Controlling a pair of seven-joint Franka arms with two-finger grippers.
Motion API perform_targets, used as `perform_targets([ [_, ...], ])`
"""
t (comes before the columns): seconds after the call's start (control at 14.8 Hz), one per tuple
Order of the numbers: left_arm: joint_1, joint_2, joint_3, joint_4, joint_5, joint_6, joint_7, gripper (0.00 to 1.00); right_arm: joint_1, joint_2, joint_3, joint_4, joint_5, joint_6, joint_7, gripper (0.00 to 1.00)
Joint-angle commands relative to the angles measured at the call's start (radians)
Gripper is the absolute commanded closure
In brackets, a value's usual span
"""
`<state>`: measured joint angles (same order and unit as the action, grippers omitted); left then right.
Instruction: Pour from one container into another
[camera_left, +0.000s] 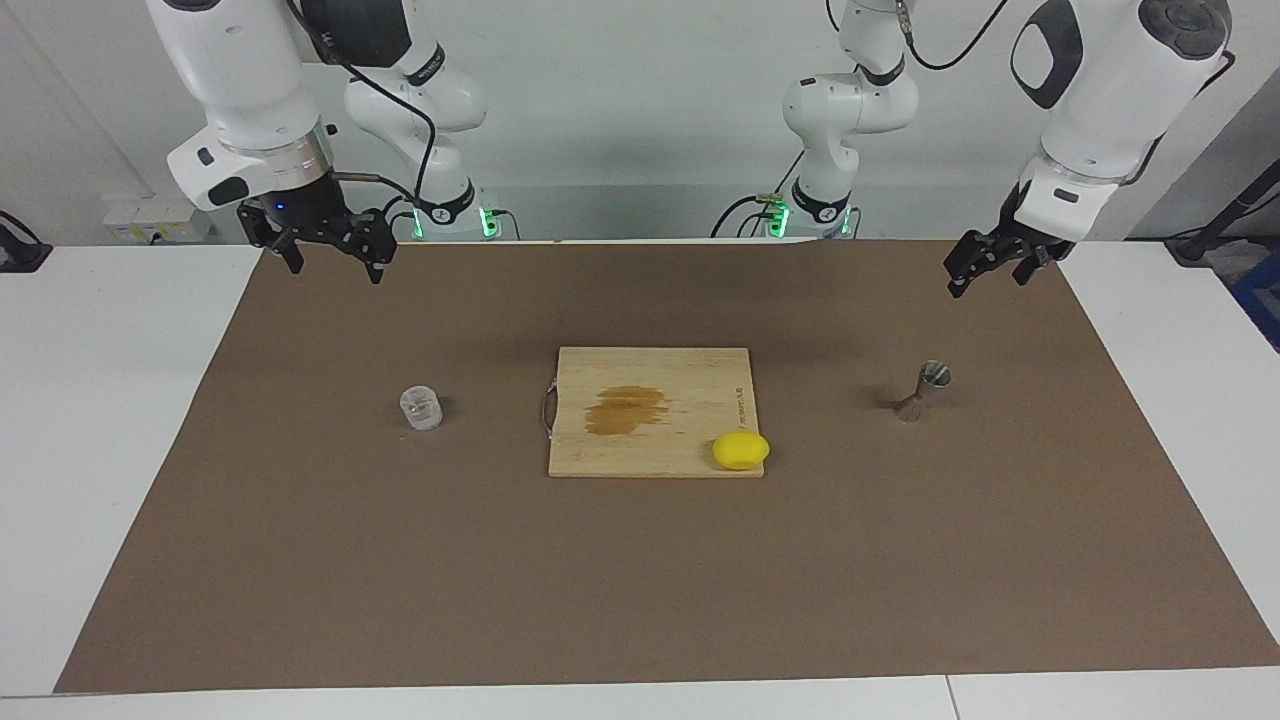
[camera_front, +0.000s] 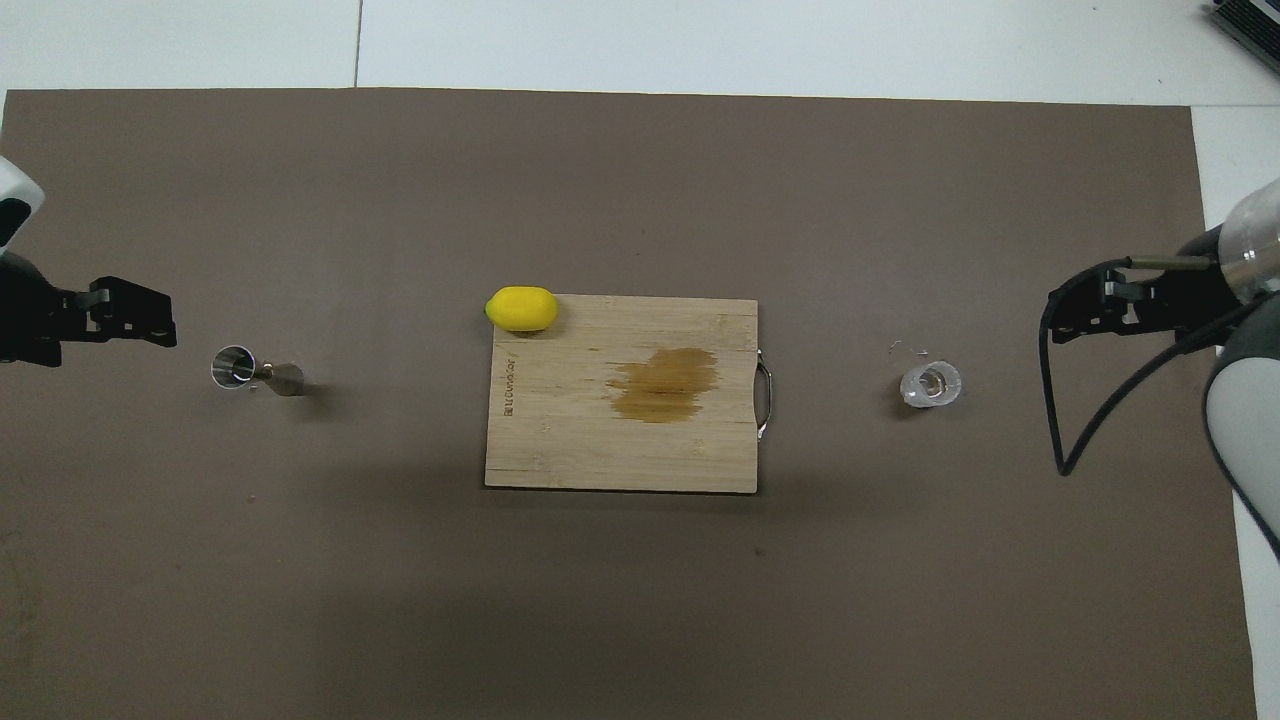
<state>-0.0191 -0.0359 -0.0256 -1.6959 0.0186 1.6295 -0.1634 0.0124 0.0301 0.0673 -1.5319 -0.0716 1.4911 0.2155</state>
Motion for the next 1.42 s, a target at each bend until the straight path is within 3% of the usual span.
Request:
perform_targets([
  [0.0, 0.010, 0.004, -0.007, 0.013, 0.007, 0.003, 0.012, 0.00, -0.037, 0.014, 0.006, 0.016, 0.036, -0.014, -0.010, 0.00],
  [1.35, 0.007, 0.004, -0.002, -0.002, 0.007, 0.010, 0.007, 0.00, -0.035, -0.002, 0.008, -0.021, 0.055, -0.005, -0.036, 0.00],
])
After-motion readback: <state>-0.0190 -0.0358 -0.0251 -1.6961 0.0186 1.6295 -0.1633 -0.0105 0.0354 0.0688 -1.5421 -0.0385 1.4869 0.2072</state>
